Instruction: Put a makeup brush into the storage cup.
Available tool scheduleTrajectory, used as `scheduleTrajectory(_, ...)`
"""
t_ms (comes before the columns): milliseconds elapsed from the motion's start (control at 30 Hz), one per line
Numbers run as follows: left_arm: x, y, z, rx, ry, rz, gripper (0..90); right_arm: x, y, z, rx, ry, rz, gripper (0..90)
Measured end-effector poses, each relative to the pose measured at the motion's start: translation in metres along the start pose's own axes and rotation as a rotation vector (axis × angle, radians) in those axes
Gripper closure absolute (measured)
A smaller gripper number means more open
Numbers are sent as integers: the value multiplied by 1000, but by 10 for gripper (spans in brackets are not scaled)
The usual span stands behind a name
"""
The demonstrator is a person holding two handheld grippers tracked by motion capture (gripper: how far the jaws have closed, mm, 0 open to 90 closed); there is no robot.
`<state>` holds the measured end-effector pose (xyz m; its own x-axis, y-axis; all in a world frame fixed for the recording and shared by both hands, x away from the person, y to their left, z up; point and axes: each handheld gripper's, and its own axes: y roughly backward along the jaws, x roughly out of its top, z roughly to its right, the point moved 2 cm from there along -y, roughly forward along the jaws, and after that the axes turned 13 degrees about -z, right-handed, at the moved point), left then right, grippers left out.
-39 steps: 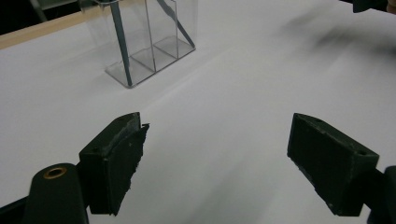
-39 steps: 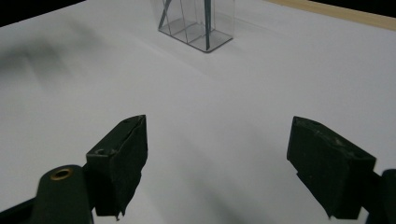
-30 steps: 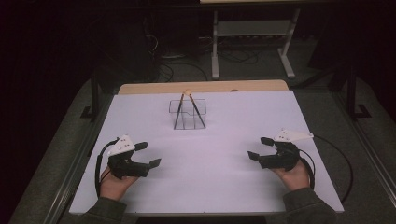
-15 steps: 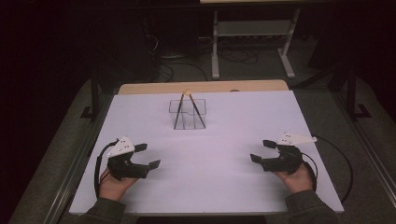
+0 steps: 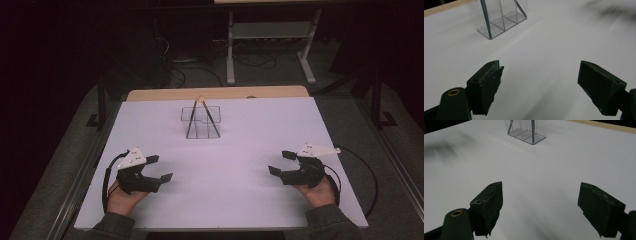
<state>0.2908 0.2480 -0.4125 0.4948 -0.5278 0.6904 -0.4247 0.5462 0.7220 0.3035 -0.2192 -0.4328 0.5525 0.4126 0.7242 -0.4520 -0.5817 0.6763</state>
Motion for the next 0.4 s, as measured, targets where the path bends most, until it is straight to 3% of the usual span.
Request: scheduleTrajectory(400,-1,0,-1,-1,-3,0,179,-2,-2,-2,11,8,-1,186)
